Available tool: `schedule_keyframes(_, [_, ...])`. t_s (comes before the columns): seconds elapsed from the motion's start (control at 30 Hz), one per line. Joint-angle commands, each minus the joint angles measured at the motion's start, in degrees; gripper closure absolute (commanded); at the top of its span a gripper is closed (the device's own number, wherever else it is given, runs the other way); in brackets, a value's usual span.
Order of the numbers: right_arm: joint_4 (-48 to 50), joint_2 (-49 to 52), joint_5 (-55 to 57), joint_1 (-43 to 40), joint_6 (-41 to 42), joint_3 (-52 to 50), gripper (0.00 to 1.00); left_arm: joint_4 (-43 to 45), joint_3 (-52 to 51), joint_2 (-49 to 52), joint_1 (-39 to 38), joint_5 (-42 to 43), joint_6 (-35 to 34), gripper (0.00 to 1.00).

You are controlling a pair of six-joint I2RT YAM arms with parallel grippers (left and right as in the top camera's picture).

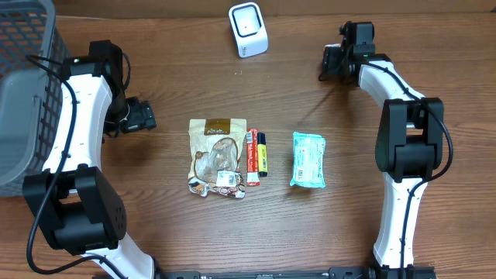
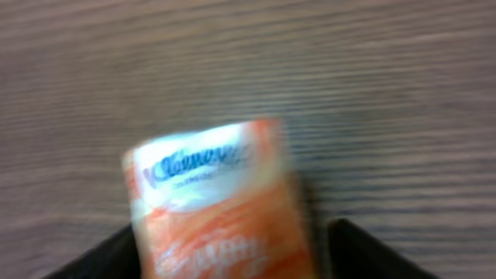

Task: Scan the item barcode
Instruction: 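Carry the tissue pack forward and release it right of the teal packet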

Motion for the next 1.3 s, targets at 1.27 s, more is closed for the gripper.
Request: schedule_keyframes(1.27, [-56.0,-15.1,-7.1,-3.6,1.0,-0.2,0.47,-0.1,0.7,0.4,-0.8,0.3,1.1,0.0])
